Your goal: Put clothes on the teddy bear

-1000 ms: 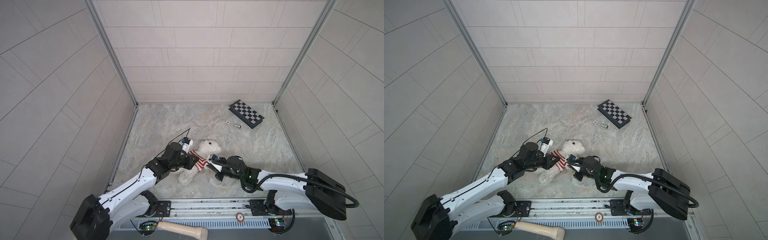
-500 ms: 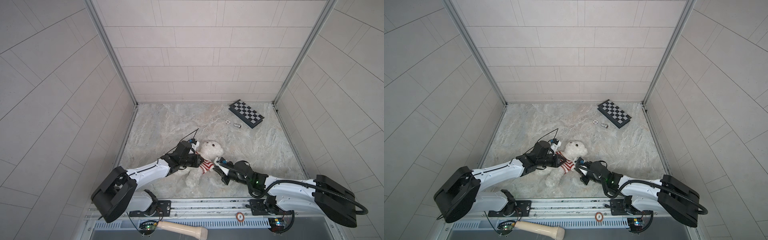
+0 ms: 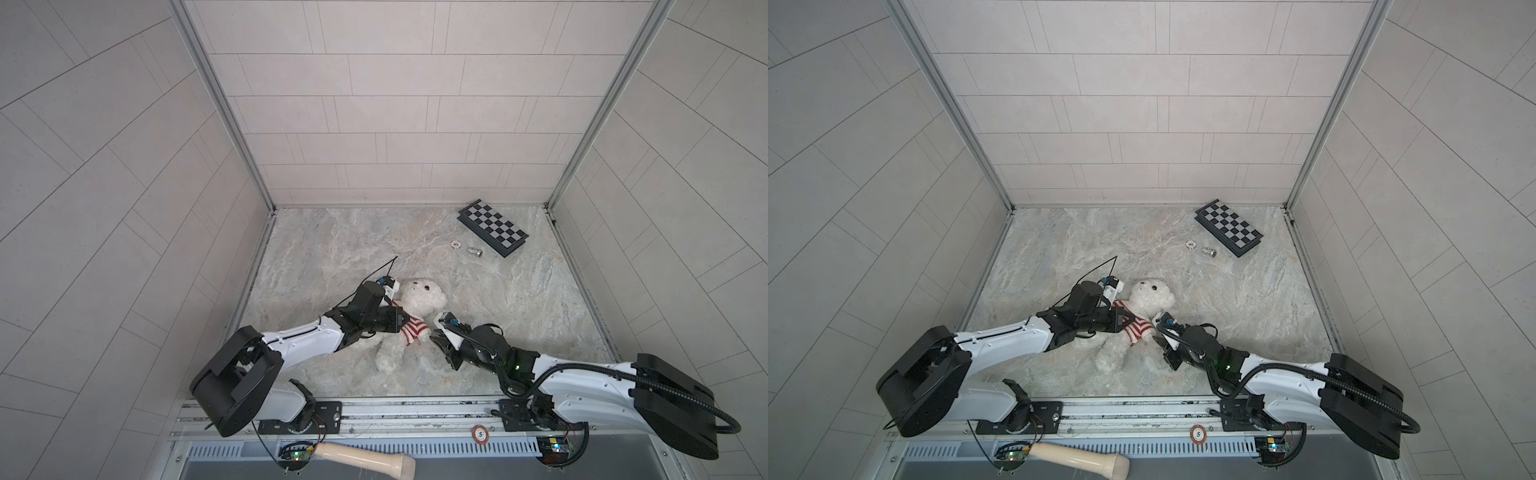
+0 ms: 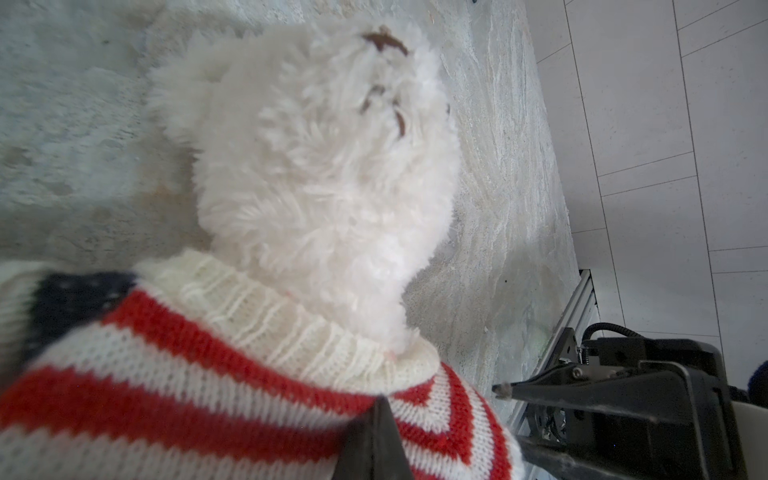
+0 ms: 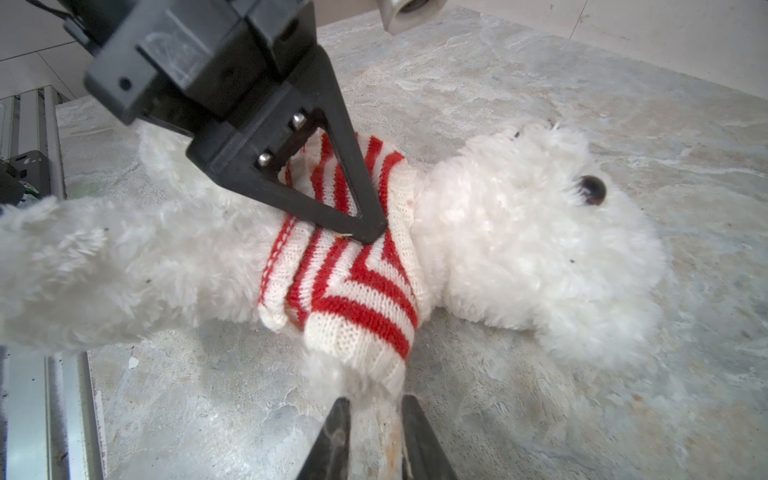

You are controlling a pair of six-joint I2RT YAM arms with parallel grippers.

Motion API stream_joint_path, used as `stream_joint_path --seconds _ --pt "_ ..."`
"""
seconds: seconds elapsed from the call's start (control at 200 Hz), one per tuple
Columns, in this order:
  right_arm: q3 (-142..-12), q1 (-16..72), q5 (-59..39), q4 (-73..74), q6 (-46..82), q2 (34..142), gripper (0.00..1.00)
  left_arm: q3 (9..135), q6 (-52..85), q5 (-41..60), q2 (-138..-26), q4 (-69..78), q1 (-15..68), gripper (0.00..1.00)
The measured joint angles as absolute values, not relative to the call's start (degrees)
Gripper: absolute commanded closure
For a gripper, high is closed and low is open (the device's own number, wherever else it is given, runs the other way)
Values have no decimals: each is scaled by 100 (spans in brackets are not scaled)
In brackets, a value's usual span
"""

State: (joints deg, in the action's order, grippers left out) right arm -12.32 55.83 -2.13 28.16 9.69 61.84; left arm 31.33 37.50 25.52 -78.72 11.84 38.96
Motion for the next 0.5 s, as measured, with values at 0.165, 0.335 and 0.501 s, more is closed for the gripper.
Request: stream_joint_path --seconds 0.165,0.335,0.501 --pt "-1247 5599 -274 2858 956 6377 72 3094 3809 2554 -7887 1306 3892 97" --pt "-1369 5599 -301 2963 862 6705 71 3046 3826 2556 -7881 1374 3892 97" --pt "-1627 5599 -381 2998 735 6997 72 3017 3883 2550 -7874 1428 3889 97"
